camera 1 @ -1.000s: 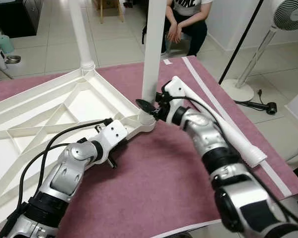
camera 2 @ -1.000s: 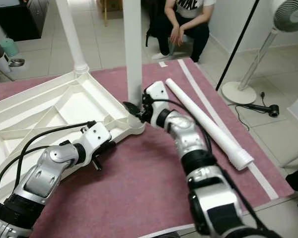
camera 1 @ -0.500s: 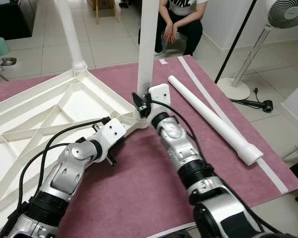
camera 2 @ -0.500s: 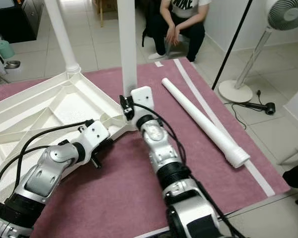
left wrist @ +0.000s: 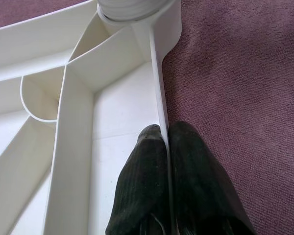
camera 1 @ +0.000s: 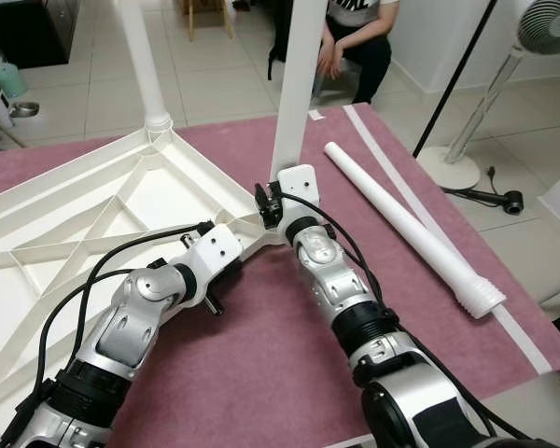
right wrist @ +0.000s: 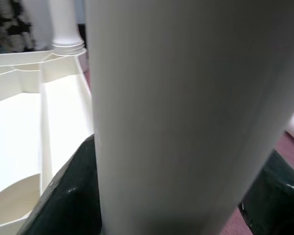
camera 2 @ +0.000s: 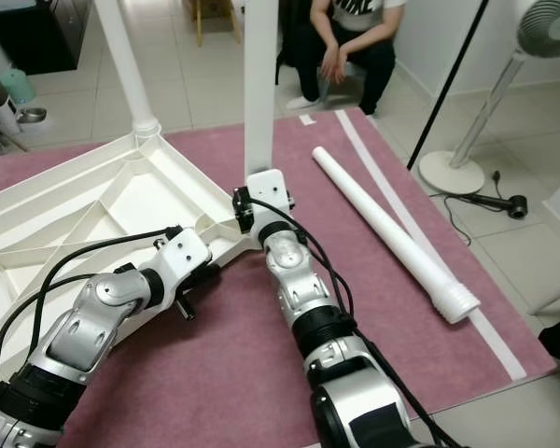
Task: Building children table
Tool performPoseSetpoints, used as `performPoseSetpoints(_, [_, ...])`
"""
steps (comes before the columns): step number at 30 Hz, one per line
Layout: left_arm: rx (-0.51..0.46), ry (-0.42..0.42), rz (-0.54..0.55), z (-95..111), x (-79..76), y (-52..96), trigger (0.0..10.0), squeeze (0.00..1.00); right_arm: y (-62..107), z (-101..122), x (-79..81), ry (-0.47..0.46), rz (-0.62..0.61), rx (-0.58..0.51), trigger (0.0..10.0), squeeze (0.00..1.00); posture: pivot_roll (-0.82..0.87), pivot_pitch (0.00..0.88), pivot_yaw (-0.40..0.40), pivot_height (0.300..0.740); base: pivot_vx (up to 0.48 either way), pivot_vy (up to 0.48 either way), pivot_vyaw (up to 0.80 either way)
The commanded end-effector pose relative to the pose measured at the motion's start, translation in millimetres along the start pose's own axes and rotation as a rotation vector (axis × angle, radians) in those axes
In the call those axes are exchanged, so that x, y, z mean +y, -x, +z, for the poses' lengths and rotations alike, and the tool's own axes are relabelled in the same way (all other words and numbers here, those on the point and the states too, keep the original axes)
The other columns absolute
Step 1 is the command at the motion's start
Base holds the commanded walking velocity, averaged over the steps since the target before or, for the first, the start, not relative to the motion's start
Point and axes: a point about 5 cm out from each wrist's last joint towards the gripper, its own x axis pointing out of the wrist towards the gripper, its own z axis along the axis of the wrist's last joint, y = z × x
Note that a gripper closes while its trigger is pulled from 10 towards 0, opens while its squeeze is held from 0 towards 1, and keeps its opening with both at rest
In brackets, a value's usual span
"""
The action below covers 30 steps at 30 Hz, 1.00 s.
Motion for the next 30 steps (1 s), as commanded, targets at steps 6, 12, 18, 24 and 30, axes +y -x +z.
performPoseSetpoints(6, [0.003,-0.028,0.022,0,2.8,1.3,10.0,0.0,5.0,5,-2.6,-0.018,0.127,-0.05,10.0,0.0,0.07,0.0,0.043,0.74,0.0,0.0,0.0])
performPoseSetpoints(12, [0.004,-0.034,0.011,-2,2.0,4.1,10.0,0.0,9.9,10,-13.7,0.01,0.254,-0.076,10.0,0.0,0.07,0.0,0.042,0.74,0.0,0.0,0.0])
performPoseSetpoints(18, [0.002,-0.056,-0.032,-4,0.0,13.8,10.0,0.0,20.6,10,-34.7,0.06,0.409,-0.061,10.0,0.0,0.08,0.004,0.042,0.74,0.0,0.0,0.0])
performPoseSetpoints(24, [-0.001,-0.068,-0.054,-5,-0.1,19.6,10.0,0.0,27.6,6,-55.0,0.129,0.559,-0.003,10.0,0.0,0.08,0.01,0.047,0.74,0.0,0.0,0.0])
performPoseSetpoints(30, [-0.005,-0.069,-0.063,-5,-1.9,20.6,10.0,0.0,18.3,15,-63.8,0.132,0.635,0.007,10.0,0.0,0.09,0.01,0.05,0.74,0.0,0.0,0.0])
